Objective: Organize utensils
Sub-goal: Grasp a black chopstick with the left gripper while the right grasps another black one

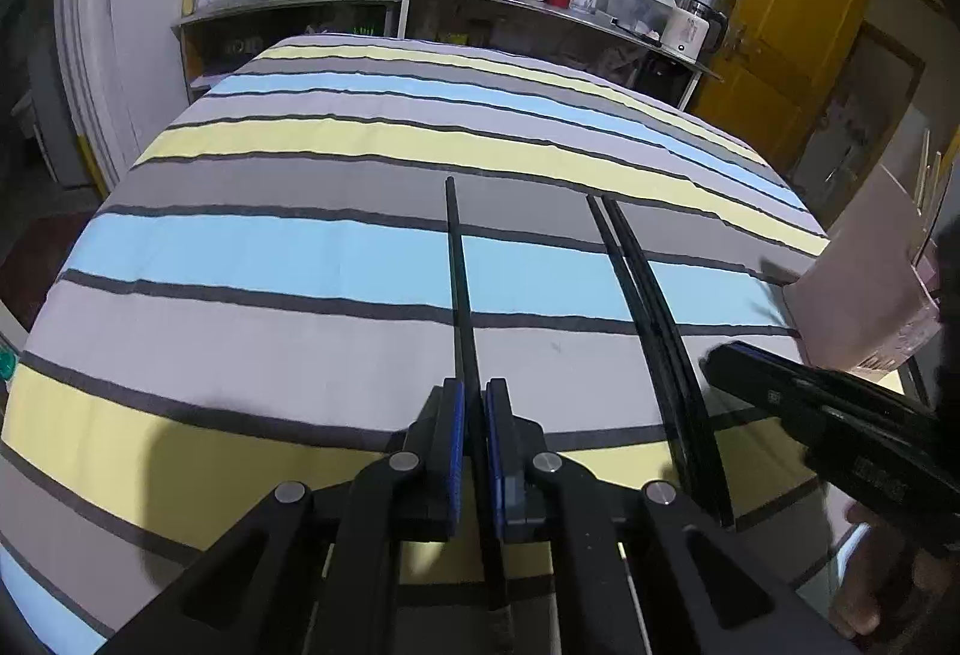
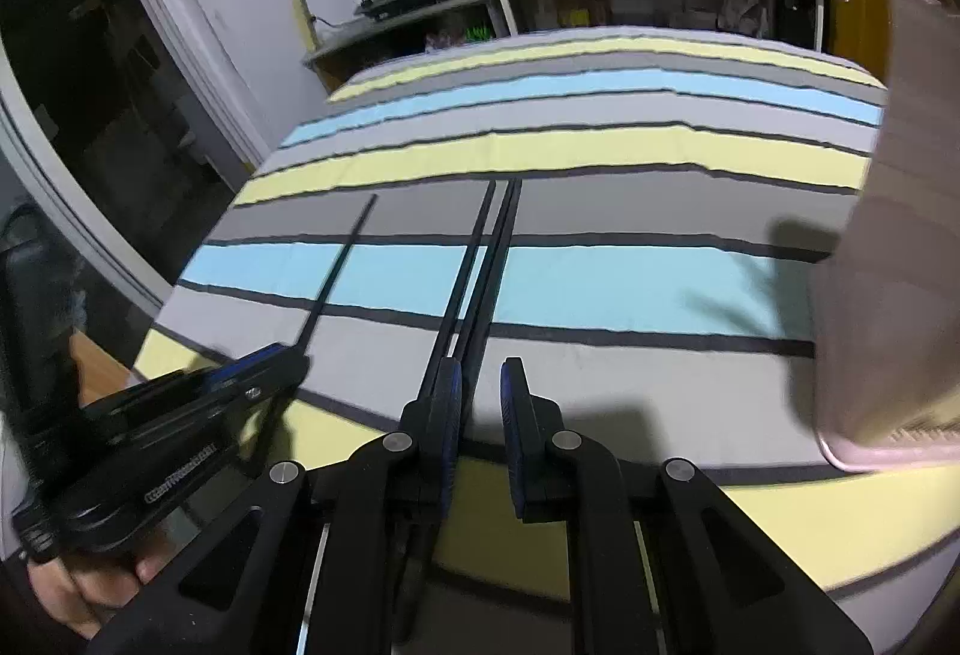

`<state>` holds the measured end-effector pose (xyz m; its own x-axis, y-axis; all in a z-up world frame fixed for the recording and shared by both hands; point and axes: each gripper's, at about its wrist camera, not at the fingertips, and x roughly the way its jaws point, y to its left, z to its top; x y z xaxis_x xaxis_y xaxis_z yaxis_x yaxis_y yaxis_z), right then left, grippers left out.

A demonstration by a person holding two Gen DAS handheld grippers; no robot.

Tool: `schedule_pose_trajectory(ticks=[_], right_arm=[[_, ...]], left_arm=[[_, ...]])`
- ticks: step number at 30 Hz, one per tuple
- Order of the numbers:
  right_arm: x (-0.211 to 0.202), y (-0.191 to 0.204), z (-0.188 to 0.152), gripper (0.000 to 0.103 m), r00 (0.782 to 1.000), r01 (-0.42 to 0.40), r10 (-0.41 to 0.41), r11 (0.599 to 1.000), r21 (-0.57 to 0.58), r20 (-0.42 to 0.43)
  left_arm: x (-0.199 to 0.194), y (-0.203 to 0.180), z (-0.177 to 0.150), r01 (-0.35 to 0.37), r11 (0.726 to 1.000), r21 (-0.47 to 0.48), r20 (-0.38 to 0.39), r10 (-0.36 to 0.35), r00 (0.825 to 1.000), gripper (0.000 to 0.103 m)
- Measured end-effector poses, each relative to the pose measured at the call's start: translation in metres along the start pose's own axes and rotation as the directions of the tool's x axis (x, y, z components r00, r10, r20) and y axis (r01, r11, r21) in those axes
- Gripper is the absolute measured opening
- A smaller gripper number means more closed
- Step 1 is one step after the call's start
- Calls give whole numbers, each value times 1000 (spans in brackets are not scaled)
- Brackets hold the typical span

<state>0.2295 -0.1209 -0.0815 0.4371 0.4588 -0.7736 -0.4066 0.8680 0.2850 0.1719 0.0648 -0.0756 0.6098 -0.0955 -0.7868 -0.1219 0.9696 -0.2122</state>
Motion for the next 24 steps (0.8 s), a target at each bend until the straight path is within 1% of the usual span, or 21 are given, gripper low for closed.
schedule_pose_trajectory(ticks=[3, 11, 17, 24], right_arm=[[8, -1, 1, 16, 1000, 0, 0, 1000, 6, -11], [14, 0, 13, 17, 999, 41, -41, 999, 4, -5], [12, -4, 12, 17, 999, 47, -47, 999, 3, -2], [21, 6, 23, 18, 994, 109, -109, 993, -35, -14]], left_arm=[[0, 2, 1, 14, 1000, 4, -6, -14, 1000, 8], [9, 2, 16, 32, 999, 15, -26, -31, 999, 8], [15, 1, 24, 33, 999, 32, -37, -32, 999, 8], [26, 2, 38, 48, 999, 25, -43, -47, 998, 8]])
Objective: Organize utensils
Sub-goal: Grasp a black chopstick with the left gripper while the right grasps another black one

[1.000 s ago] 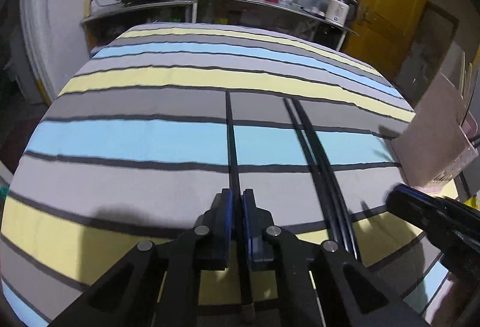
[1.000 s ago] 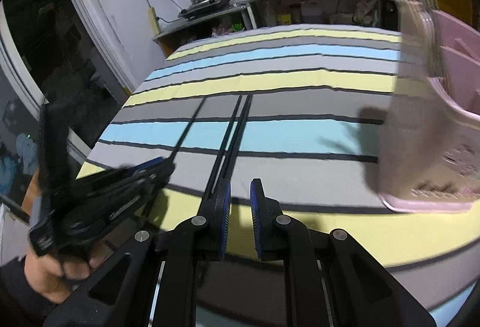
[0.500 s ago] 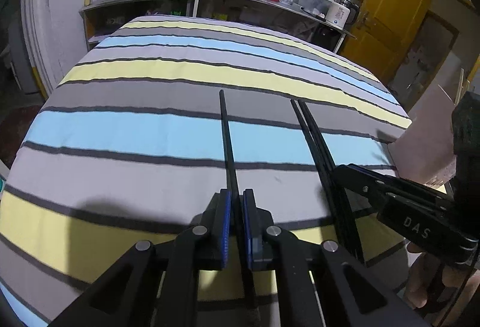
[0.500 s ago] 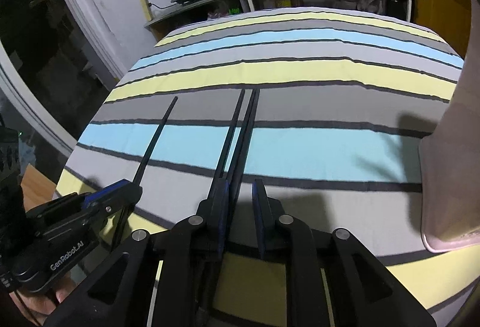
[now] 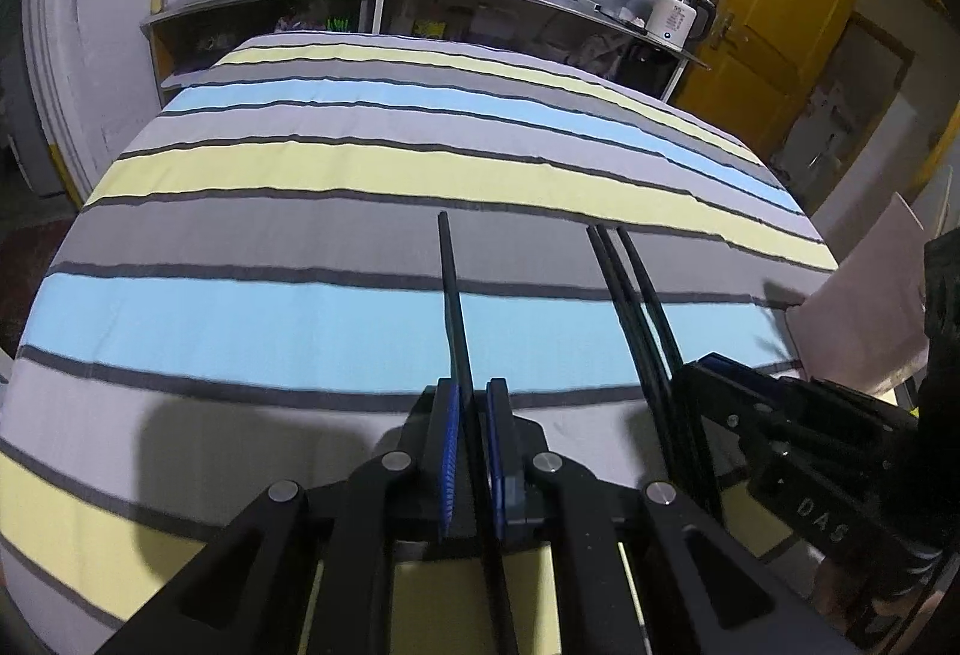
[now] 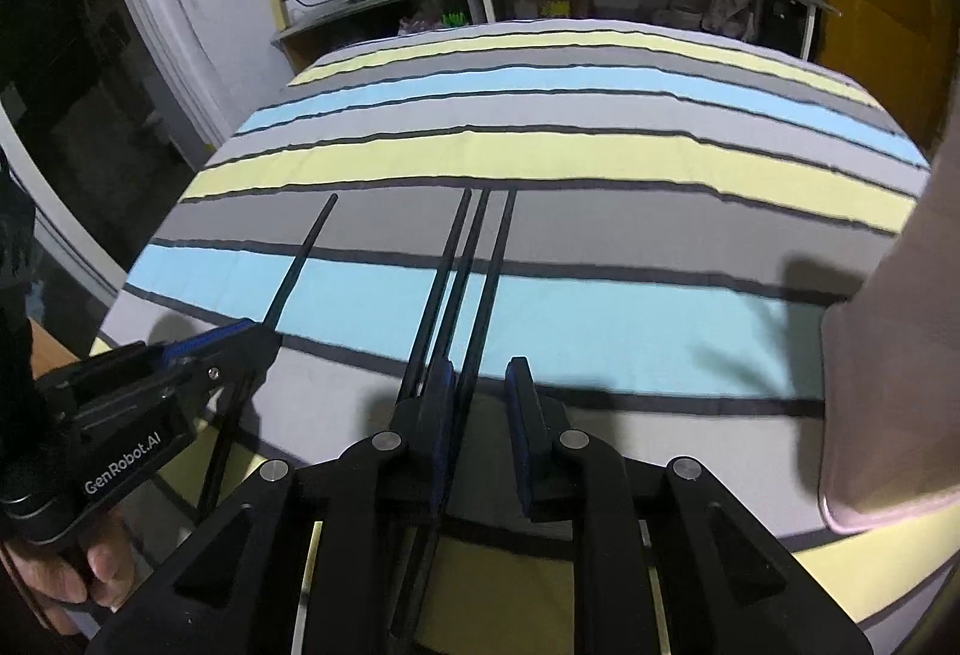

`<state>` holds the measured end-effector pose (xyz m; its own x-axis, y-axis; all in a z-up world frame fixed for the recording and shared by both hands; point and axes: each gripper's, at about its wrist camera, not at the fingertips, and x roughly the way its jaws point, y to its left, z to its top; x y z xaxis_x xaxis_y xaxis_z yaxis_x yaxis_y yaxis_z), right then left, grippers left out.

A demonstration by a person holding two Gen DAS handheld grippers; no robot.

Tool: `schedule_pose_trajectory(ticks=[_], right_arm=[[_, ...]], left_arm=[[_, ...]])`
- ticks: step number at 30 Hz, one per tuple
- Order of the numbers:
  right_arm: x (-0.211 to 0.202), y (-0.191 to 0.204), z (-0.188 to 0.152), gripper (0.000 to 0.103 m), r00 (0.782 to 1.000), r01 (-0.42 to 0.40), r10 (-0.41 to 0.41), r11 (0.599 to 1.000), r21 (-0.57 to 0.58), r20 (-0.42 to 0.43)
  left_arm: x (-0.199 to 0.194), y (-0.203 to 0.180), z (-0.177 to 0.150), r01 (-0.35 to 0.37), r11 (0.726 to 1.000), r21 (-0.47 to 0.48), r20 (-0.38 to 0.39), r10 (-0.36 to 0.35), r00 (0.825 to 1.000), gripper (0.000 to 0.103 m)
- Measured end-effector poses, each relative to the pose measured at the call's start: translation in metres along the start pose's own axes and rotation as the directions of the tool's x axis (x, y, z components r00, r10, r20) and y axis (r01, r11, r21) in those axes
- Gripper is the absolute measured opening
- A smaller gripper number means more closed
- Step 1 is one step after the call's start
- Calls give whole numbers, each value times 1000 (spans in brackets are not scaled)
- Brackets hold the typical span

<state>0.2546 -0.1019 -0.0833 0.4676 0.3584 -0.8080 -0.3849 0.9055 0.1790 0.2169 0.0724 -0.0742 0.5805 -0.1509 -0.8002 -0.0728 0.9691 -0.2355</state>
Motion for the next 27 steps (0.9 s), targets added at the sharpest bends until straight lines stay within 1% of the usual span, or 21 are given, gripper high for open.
schedule_pose_trajectory(ticks=[4, 12, 14, 15, 16, 18, 20, 23, 27], right_arm=[[6, -1, 8, 18, 1000, 17, -17, 1000, 3, -4], [14, 0, 19, 17, 999, 42, -42, 999, -10, -1], [15, 0, 20, 15, 999, 45, -45, 999, -12, -1], [15, -1, 21, 11, 999, 48, -48, 999, -12, 0], [16, -1, 22, 8, 999, 42, -42, 999, -12, 0], [15, -2, 22, 8, 1000, 29, -29, 1000, -5, -1], [13, -4, 21, 7, 1000, 1, -1, 1000, 8, -4], [2, -4, 21, 7, 1000, -19, 18, 1000, 8, 15], [-17, -1, 21, 6, 998, -38, 38, 999, 8, 51]], left_arm=[[6, 0, 9, 3, 1000, 7, -7, -3, 1000, 8], [20, -7, 24, -17, 999, 48, -8, 18, 1000, 8], [23, -9, 26, -25, 998, 61, -6, 25, 1000, 8], [23, -10, 26, -30, 997, 68, -6, 30, 1000, 8], [24, -11, 27, -35, 996, 77, -6, 36, 999, 8], [25, -13, 28, -51, 995, 90, -3, 52, 999, 8], [24, -13, 28, -50, 995, 88, -5, 51, 999, 6], [20, -10, 28, -23, 998, 66, -8, 24, 1000, 6], [2, -12, 26, 2, 998, 61, 17, -3, 1000, 5]])
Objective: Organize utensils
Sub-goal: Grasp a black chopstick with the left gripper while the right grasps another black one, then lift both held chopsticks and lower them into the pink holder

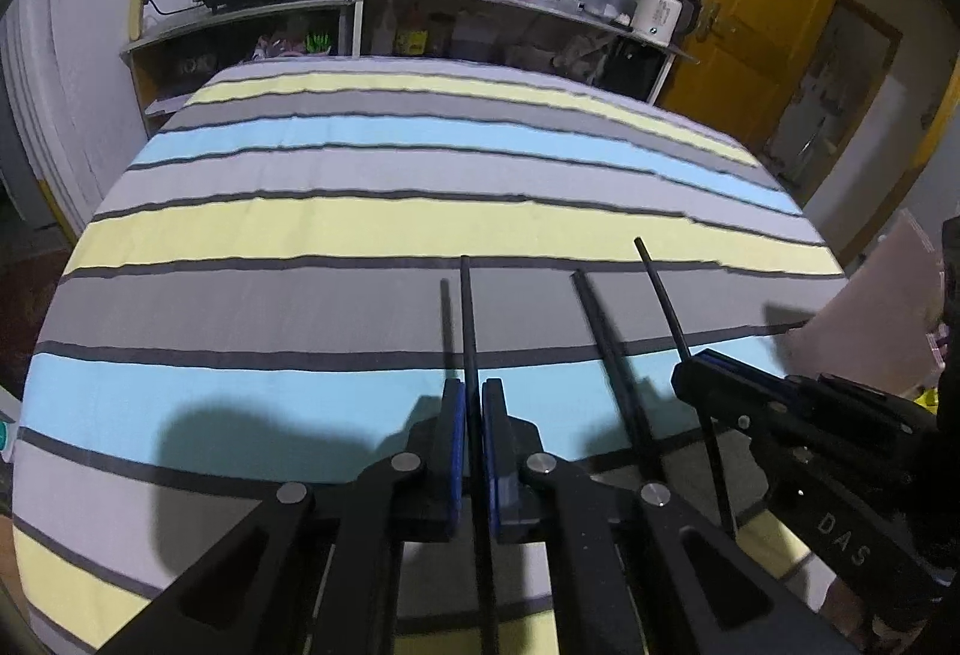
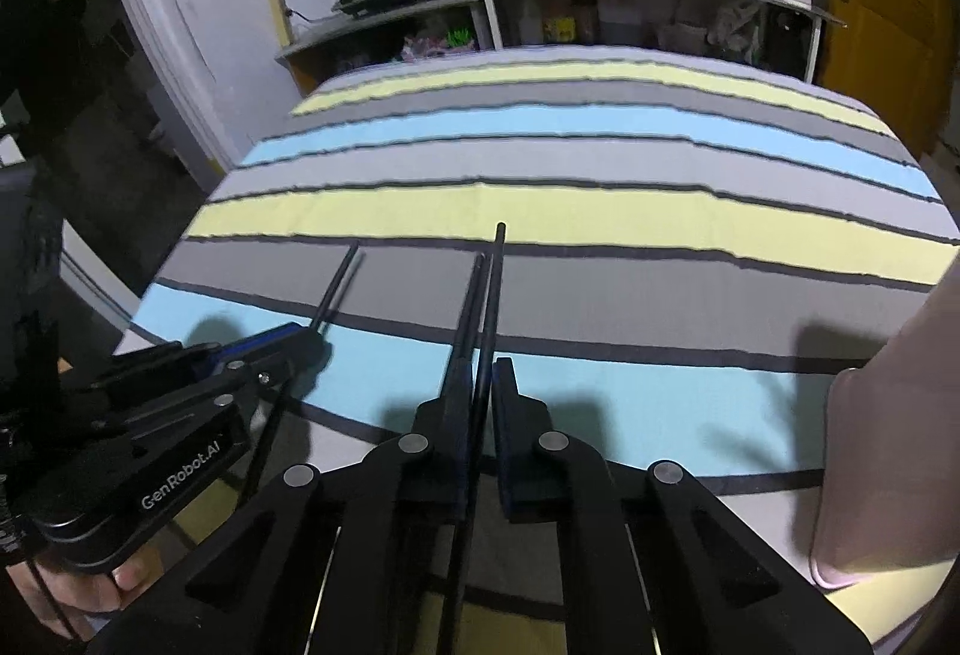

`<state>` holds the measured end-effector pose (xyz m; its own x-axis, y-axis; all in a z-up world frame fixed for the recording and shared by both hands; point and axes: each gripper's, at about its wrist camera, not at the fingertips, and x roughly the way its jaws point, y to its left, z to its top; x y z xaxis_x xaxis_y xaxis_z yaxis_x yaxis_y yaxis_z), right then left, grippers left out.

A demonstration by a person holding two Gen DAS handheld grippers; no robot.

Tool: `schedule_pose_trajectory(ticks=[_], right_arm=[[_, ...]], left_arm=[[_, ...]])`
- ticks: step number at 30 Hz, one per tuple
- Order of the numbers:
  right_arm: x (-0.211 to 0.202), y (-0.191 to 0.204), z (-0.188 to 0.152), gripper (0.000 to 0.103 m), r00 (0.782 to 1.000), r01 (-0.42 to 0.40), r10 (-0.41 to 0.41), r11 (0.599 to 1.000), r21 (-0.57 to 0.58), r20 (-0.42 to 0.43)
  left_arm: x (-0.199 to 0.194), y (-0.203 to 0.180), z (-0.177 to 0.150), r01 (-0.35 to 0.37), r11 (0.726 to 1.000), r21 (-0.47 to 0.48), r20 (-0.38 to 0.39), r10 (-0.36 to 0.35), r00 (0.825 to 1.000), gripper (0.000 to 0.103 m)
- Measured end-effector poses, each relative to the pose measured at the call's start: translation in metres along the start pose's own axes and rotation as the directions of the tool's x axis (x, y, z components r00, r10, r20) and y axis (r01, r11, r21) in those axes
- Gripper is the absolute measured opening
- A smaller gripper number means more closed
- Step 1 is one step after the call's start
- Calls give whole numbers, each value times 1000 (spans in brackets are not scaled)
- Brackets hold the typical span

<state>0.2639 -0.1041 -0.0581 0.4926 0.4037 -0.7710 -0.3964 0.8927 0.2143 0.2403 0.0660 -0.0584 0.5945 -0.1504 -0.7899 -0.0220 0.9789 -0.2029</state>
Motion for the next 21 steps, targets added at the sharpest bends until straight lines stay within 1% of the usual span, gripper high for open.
schedule_pose_trajectory(ticks=[7, 12, 16, 21], right_arm=[[-43, 7, 0, 6, 997, -26, 26, 1000, -4, 71], [-75, 9, 2, 5, 992, -37, 37, 999, -1, 124], [-100, 9, 1, 6, 985, -42, 41, 999, 2, 166], [-128, 5, -1, 5, 977, -46, 43, 999, 9, 209]], left_arm=[[-47, -8, 3, 52, 999, 4, 67, -52, 996, 5], [-87, -17, 5, 88, 996, 22, 123, -90, 988, 5], [-114, -24, 7, 119, 992, 33, 152, -122, 981, 5], [-139, -35, 6, 149, 988, 50, 170, -155, 973, 5]])
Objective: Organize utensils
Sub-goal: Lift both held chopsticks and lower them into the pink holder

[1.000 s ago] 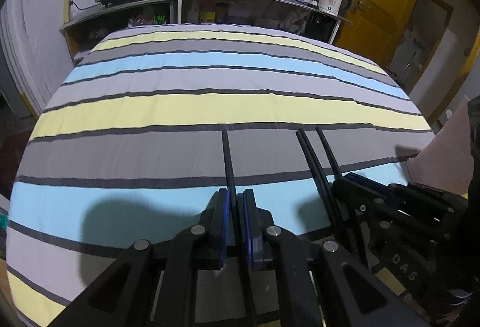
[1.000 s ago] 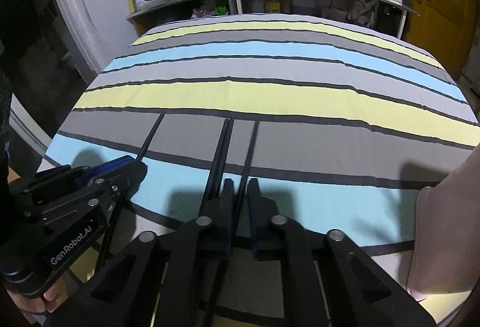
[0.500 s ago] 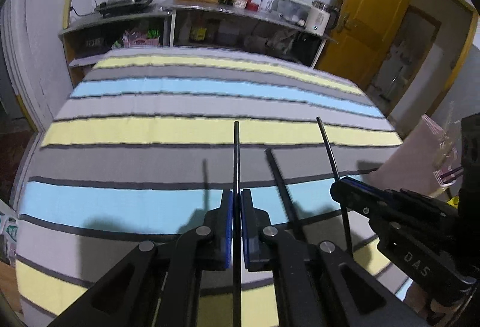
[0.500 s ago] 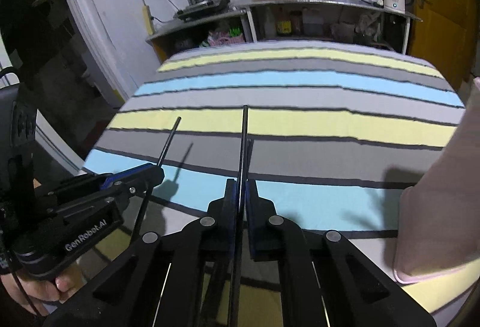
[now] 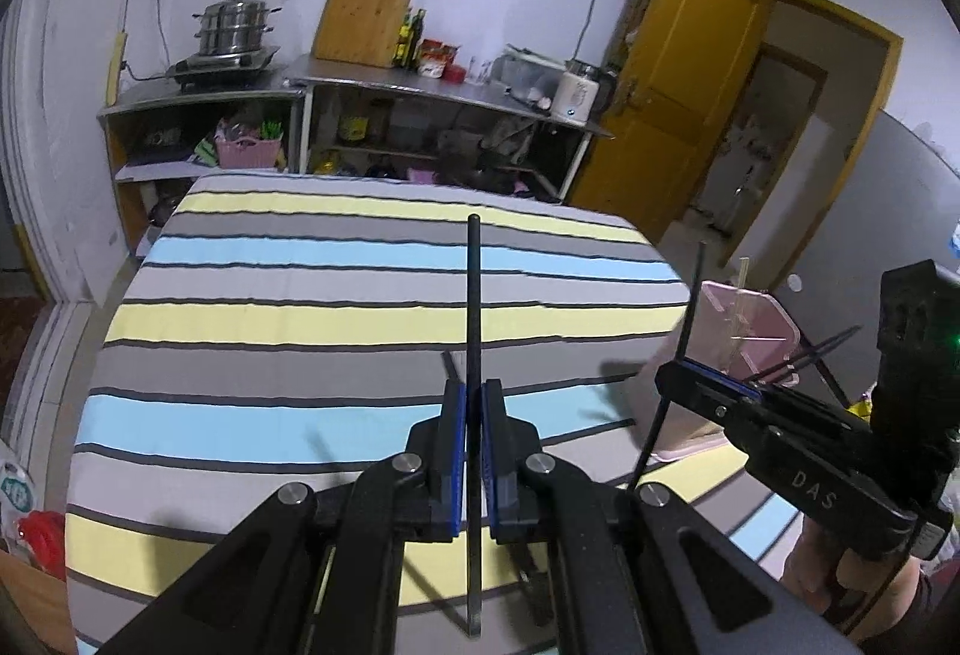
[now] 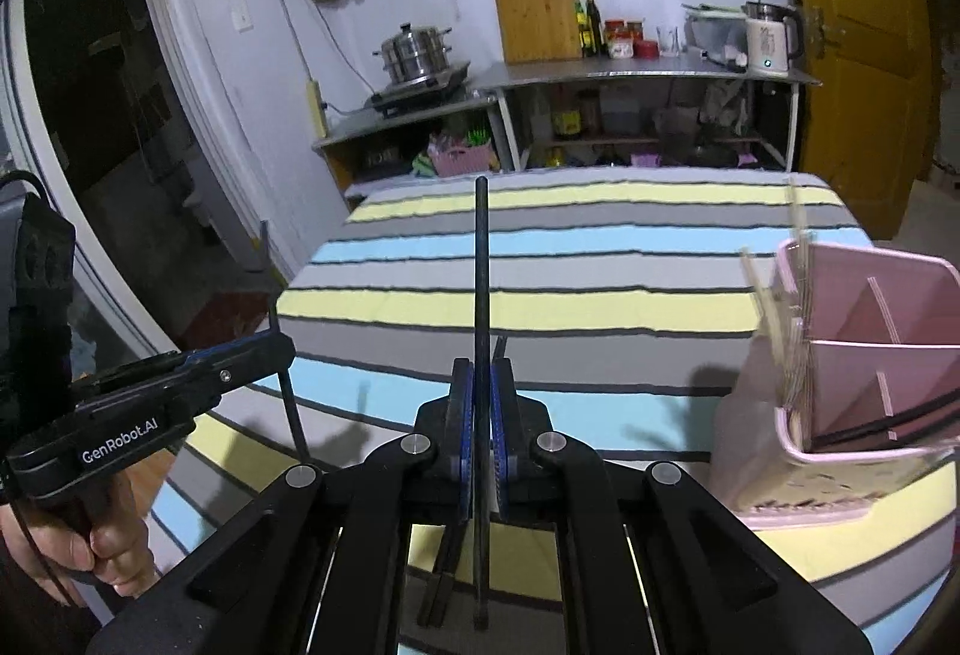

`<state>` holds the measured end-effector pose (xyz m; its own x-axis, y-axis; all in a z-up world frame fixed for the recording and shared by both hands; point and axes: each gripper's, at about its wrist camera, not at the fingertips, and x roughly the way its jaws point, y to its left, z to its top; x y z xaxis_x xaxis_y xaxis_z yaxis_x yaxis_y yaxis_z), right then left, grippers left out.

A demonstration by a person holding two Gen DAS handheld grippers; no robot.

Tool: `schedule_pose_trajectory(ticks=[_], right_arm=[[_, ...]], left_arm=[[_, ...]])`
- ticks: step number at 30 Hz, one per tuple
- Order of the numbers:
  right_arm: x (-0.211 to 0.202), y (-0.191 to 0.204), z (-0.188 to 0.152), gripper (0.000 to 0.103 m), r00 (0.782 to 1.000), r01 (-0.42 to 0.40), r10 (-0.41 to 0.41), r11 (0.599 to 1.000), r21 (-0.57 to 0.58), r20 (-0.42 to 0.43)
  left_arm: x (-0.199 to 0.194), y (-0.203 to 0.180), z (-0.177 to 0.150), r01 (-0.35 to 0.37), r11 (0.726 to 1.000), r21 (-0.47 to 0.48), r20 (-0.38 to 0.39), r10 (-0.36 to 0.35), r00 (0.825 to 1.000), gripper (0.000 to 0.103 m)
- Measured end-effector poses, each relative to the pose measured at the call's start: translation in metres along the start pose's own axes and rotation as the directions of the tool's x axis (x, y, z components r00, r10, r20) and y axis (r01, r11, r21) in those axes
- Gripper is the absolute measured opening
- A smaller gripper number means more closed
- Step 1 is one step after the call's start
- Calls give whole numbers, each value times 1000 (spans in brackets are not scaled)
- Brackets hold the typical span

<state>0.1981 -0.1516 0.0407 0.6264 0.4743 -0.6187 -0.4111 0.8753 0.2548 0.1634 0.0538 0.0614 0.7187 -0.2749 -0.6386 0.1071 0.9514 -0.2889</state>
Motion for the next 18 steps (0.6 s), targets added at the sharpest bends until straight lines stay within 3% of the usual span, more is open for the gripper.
schedule_pose_trajectory(ticks=[18], right_arm=[[-78, -21, -1, 5, 994, 27, -32, 999, 47, 105]], left_arm=[[-32, -61, 7, 89, 992, 88, 19, -91, 996, 5]])
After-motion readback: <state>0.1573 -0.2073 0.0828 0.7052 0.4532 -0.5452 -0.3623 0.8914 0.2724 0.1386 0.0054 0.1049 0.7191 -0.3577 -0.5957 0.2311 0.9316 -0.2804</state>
